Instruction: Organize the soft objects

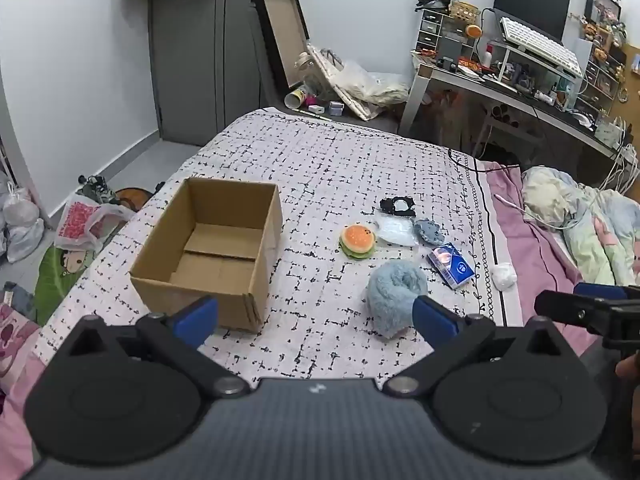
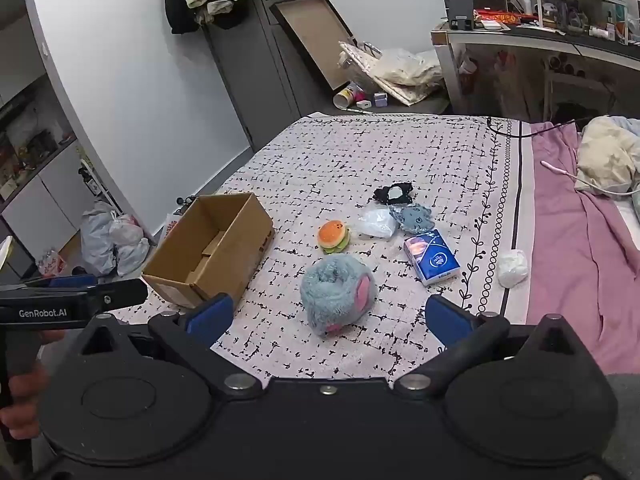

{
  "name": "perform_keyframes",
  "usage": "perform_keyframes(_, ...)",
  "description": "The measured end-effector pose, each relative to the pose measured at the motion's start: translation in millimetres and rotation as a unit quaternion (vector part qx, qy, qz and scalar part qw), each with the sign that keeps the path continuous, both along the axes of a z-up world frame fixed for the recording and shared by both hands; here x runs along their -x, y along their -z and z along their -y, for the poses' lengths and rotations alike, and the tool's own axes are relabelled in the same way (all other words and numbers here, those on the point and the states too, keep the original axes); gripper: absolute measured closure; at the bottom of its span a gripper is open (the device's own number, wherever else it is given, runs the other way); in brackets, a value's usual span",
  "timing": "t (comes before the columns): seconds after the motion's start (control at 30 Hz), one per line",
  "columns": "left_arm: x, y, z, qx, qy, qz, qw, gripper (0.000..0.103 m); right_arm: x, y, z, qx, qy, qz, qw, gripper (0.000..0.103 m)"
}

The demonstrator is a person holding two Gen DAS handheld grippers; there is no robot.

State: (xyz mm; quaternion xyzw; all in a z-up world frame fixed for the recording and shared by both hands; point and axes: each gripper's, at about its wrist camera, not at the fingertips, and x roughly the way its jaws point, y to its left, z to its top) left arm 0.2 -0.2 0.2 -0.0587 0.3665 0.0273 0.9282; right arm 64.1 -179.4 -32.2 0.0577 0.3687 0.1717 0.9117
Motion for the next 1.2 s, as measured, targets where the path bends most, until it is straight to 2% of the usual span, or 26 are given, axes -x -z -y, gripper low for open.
perform_keyframes(0.47, 0.8, 0.4, 9.5, -0.001, 0.021, -0.001, 0.9998, 0.001, 4.0, 1.8, 3.9, 0.002, 0.005, 0.002, 1.0, 0.0)
perform_keyframes(1.2, 3.7, 0.8, 9.6, 0.0, 0.024, -0.002, 0.9997, 0.001, -0.4, 0.8, -0.6, 0.006, 0.01, 0.0, 1.0, 0.0)
